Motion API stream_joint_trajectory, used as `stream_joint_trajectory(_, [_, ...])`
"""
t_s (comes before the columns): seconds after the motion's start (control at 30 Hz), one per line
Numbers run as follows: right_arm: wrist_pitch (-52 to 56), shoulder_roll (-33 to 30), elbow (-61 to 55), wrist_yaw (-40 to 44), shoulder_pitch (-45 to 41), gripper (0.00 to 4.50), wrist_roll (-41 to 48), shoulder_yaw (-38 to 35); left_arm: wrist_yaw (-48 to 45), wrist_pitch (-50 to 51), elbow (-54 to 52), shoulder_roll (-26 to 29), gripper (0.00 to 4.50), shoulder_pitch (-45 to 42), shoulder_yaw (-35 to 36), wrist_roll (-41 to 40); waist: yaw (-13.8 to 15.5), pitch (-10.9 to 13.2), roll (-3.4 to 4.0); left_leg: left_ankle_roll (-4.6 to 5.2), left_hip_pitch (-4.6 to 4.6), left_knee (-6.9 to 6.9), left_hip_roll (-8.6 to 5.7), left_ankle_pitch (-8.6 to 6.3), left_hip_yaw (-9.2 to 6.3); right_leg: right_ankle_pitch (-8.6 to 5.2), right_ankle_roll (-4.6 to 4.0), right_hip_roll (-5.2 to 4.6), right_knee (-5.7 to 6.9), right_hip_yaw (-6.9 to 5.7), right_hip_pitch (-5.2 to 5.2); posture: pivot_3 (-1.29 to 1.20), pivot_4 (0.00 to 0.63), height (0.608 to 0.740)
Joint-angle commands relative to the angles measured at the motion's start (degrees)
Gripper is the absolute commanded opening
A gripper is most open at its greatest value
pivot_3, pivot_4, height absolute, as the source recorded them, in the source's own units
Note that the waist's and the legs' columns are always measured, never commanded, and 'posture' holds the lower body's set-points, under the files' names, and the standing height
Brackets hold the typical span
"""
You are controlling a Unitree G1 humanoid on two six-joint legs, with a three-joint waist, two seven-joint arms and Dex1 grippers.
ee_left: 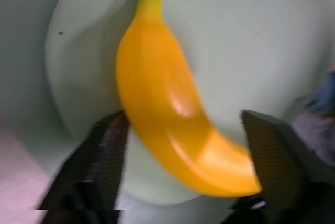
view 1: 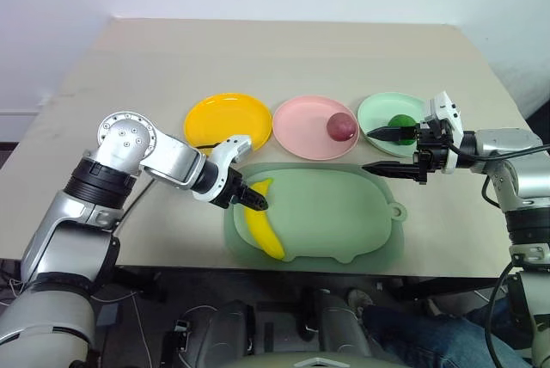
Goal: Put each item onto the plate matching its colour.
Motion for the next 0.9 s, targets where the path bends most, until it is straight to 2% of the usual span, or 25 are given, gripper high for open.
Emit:
stream_joint_trajectory(0.03, [-0.6,-0.3,-0.3,-0.1,-1.5,4.50,0.4,-1.5,-1.7,0.9,-3.5,1.2,2.08,1.2,-2.2,1.9,0.0,0.0,0.00,-0.01,0.00,0.00,0.00,0.00,0.00,0.00,0.00,0.01,0.00,0.00,0.00,0.00,0.150,0.740])
stream_joint_trajectory(0.1, [-0.9,-0.2,-0.3,-0.1,-1.5,4.50,0.3,-1.4,-1.8,0.9,-3.5,0.8,1.61,1.8,-1.5,2.8,0.0,0.0,0.00,-0.01,-0.01,-0.01,0.01,0.00,0.02,0.00,0.00,0.01,-0.01,0.02,-0.03,0.00,0.150,0.740])
stream_joint_trajectory(0.13, [-0.9,-0.1,-0.4,-0.1,-1.4,4.50,0.3,-1.4,-2.9,0.9,-5.0,1.4,1.58,1.8,-2.1,3.8,0.0,0.0,0.00,-0.01,0.00,-0.01,0.01,0.00,0.03,0.00,0.00,0.01,-0.01,0.02,-0.02,0.00,0.150,0.740])
stream_joint_trajectory(0.17, [-0.9,0.0,-0.4,-0.2,-1.5,4.50,0.3,-1.4,-3.9,0.9,-6.5,1.9,1.58,1.6,-2.7,4.8,0.0,0.0,0.00,-0.01,0.00,-0.01,0.01,0.00,0.03,0.00,0.00,0.01,-0.01,0.03,-0.02,0.00,0.150,0.740])
stream_joint_trajectory(0.27, [-0.8,0.0,-0.4,-0.1,-1.5,4.50,0.3,-1.1,-4.0,0.8,-5.3,-0.5,1.58,1.8,1.7,4.8,0.0,0.0,0.00,-0.01,0.00,-0.02,0.00,0.00,0.05,-0.01,0.00,0.02,-0.01,0.04,-0.03,0.00,0.150,0.740])
stream_joint_trajectory(0.37, [-0.8,0.2,0.0,-0.2,-1.8,4.50,0.1,-1.1,-6.4,0.1,-7.0,-0.6,1.58,1.0,3.5,10.4,0.1,0.0,-0.01,-0.01,-0.02,-0.01,0.00,0.00,0.05,-0.01,0.00,0.02,-0.01,0.04,-0.03,0.00,0.150,0.740])
stream_joint_trajectory(0.43, [-1.1,0.2,0.1,-0.1,-1.8,4.50,-0.1,-1.0,-7.7,0.6,-3.4,-1.3,1.58,0.6,5.8,9.7,0.1,0.0,-0.01,-0.01,-0.03,0.00,-0.02,0.00,0.06,0.00,0.01,0.01,-0.01,0.04,-0.03,0.00,0.150,0.740])
stream_joint_trajectory(0.53, [-1.0,0.1,0.6,-0.1,-2.1,4.50,-0.2,-1.1,-11.5,-0.2,-6.2,-0.3,1.58,-0.6,6.8,15.2,0.0,0.0,-0.02,0.00,-0.05,0.00,-0.01,0.00,0.09,0.00,0.01,0.02,-0.01,0.03,-0.06,0.00,0.150,0.740])
stream_joint_trajectory(0.67, [-1.3,0.4,1.5,-0.1,-2.5,4.50,-0.5,-1.0,-19.9,-8.9,-7.7,1.2,1.58,-3.0,9.6,24.3,0.1,0.0,-0.04,0.00,-0.11,0.00,-0.02,0.00,0.21,0.00,0.01,0.02,-0.02,0.03,-0.13,0.00,0.150,0.740])
stream_joint_trajectory(0.9, [-1.6,1.1,2.4,-0.1,-3.2,4.50,-1.0,-0.5,-24.8,-13.4,-8.5,-3.2,1.58,-1.9,16.6,28.7,0.0,0.0,-0.04,0.00,-0.11,0.00,-0.01,0.00,0.22,0.00,0.01,0.02,-0.04,0.03,-0.13,0.00,0.150,0.740])
